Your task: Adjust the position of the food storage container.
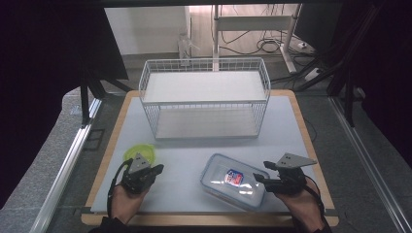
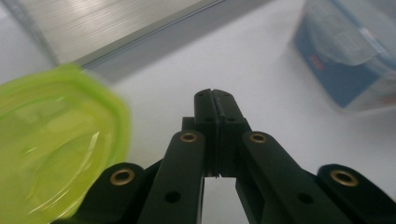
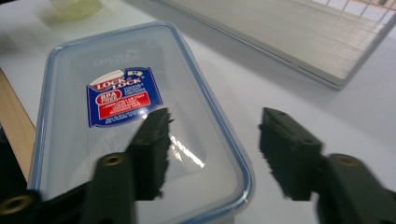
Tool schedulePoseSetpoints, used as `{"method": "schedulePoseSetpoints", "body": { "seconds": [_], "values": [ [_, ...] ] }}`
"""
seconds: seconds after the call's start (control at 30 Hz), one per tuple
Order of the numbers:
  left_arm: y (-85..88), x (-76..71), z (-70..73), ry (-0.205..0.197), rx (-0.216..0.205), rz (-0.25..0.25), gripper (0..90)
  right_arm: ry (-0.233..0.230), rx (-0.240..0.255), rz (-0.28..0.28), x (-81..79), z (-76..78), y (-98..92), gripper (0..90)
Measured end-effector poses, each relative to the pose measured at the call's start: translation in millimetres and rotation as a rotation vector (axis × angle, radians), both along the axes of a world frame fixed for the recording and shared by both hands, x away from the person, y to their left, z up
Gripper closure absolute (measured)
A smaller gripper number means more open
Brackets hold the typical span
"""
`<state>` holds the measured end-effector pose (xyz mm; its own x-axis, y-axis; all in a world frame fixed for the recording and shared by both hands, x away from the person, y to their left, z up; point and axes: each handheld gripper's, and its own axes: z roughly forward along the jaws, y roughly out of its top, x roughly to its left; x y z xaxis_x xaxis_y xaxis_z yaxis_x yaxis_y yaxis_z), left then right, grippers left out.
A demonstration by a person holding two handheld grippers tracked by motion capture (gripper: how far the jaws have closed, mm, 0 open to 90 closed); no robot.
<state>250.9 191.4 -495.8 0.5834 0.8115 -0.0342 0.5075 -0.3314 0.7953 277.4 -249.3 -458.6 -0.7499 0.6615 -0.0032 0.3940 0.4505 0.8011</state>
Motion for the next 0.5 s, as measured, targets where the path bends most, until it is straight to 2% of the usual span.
{"method": "schedulePoseSetpoints", "body": {
  "seconds": [0.07, 0.23, 0.3, 0.37, 0.5],
  "values": [
    [-6.2, 0.0, 0.1, 0.001, -0.006, -0.026, 89.5, 0.009, -0.012, -0.014, -2.3, 2.8, -2.8, 56.8],
    [-17.5, 1.8, -1.8, 0.013, -0.02, -0.078, 89.2, -0.006, -0.03, -0.018, -13.3, 5.6, -11.1, 79.5],
    [-21.6, 3.2, -2.5, 0.02, -0.028, -0.097, 89.2, 0.008, -0.031, -0.013, -18.7, 5.5, -15.8, 88.0],
    [-28.4, 4.9, -3.4, 0.026, -0.04, -0.124, 89.1, 0.021, -0.043, -0.005, -26.3, 3.5, -20.3, 90.0],
    [-37.2, 6.0, -4.4, 0.029, -0.033, -0.151, 88.5, 0.042, -0.061, -0.017, -35.4, -1.5, -27.8, 90.0]
  ]
}}
